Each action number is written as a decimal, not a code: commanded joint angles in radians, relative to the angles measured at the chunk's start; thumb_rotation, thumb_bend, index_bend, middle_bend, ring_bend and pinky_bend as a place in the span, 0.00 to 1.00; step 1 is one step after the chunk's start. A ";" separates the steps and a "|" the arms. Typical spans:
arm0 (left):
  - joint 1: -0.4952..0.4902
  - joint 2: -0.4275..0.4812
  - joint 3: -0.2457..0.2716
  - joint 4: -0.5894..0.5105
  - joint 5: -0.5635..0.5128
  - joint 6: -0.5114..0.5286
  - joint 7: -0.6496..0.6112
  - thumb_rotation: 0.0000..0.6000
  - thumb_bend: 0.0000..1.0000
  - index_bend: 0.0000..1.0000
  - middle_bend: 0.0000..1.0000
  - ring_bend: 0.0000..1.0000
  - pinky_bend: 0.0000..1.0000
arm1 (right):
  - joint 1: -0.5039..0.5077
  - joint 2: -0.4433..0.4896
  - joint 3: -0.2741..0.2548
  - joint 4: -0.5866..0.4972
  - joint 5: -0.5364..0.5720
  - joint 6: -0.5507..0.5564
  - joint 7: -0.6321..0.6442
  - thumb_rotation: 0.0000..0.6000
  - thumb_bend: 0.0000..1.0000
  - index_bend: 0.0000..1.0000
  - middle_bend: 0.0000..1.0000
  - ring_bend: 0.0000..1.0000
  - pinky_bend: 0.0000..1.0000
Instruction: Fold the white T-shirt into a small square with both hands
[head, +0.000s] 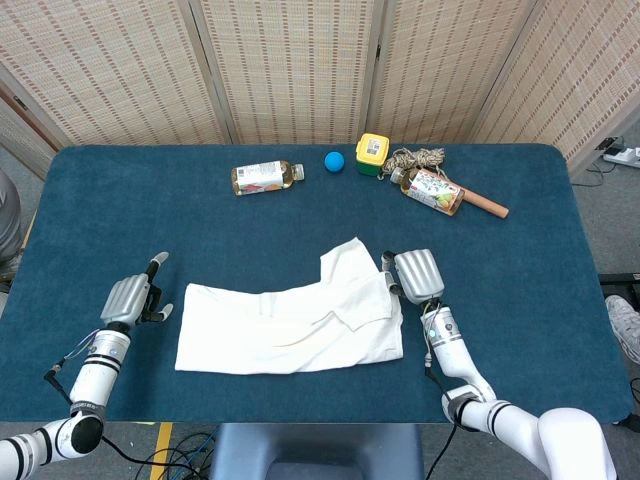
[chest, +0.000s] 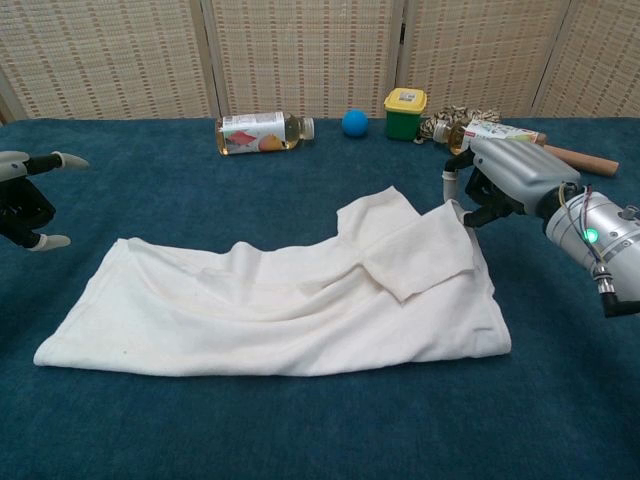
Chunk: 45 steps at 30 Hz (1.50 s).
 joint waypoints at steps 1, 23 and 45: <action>0.002 0.002 0.000 -0.003 -0.001 0.001 -0.001 1.00 0.35 0.00 0.89 0.84 0.98 | 0.011 -0.014 0.004 0.023 0.011 -0.014 0.003 1.00 0.61 0.83 0.97 0.97 1.00; 0.027 0.029 -0.004 -0.029 0.015 0.019 -0.021 1.00 0.34 0.00 0.89 0.84 0.98 | 0.000 0.138 0.001 -0.184 0.104 -0.133 -0.110 1.00 0.20 0.04 0.87 0.94 1.00; 0.049 0.060 -0.003 -0.067 0.022 0.020 -0.052 1.00 0.34 0.00 0.89 0.84 0.98 | -0.044 0.307 -0.237 -0.312 -0.196 -0.034 -0.019 1.00 0.29 0.39 0.88 0.94 1.00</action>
